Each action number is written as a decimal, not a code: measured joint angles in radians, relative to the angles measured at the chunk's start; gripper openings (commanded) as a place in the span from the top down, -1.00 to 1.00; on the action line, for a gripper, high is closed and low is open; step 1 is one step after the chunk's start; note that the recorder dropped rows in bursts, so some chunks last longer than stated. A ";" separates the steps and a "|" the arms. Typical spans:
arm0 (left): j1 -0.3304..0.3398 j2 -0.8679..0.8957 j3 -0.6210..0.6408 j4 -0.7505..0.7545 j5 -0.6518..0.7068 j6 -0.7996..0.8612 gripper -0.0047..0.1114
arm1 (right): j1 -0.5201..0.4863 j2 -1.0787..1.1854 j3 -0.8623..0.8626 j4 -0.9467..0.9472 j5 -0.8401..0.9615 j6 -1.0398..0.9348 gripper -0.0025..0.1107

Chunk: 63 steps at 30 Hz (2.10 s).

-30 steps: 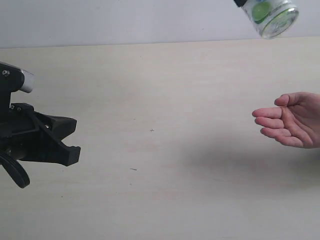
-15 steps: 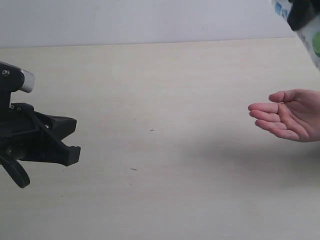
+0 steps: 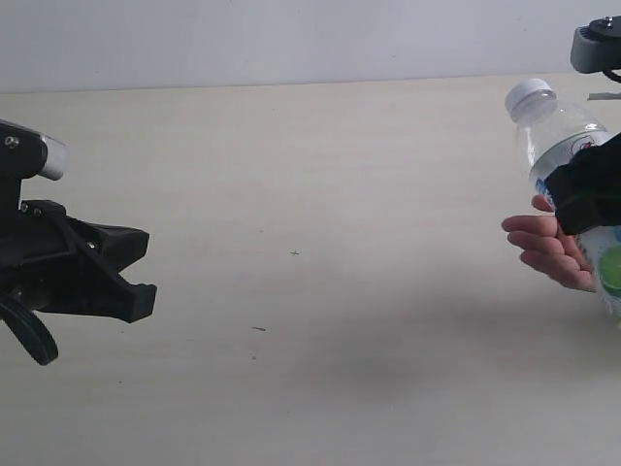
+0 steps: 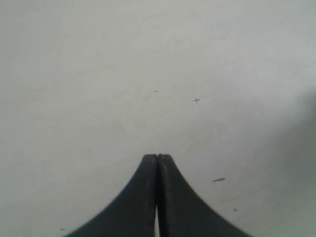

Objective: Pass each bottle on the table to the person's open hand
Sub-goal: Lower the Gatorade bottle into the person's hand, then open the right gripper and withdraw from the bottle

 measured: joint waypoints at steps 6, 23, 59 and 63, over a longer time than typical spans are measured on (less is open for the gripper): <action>0.000 0.000 0.000 0.000 0.000 0.000 0.92 | 0.000 0.000 0.030 -0.013 -0.081 0.012 0.96; 0.000 0.000 0.000 0.000 0.000 0.000 0.92 | 0.000 0.071 0.030 -0.115 -0.112 0.096 -0.45; 0.000 0.000 0.000 0.000 0.000 0.000 0.92 | 0.000 -0.538 0.030 0.179 -0.149 -0.111 0.96; 0.000 0.000 0.000 0.000 0.000 0.000 0.92 | 0.000 -0.622 0.030 0.218 -0.136 -0.132 0.96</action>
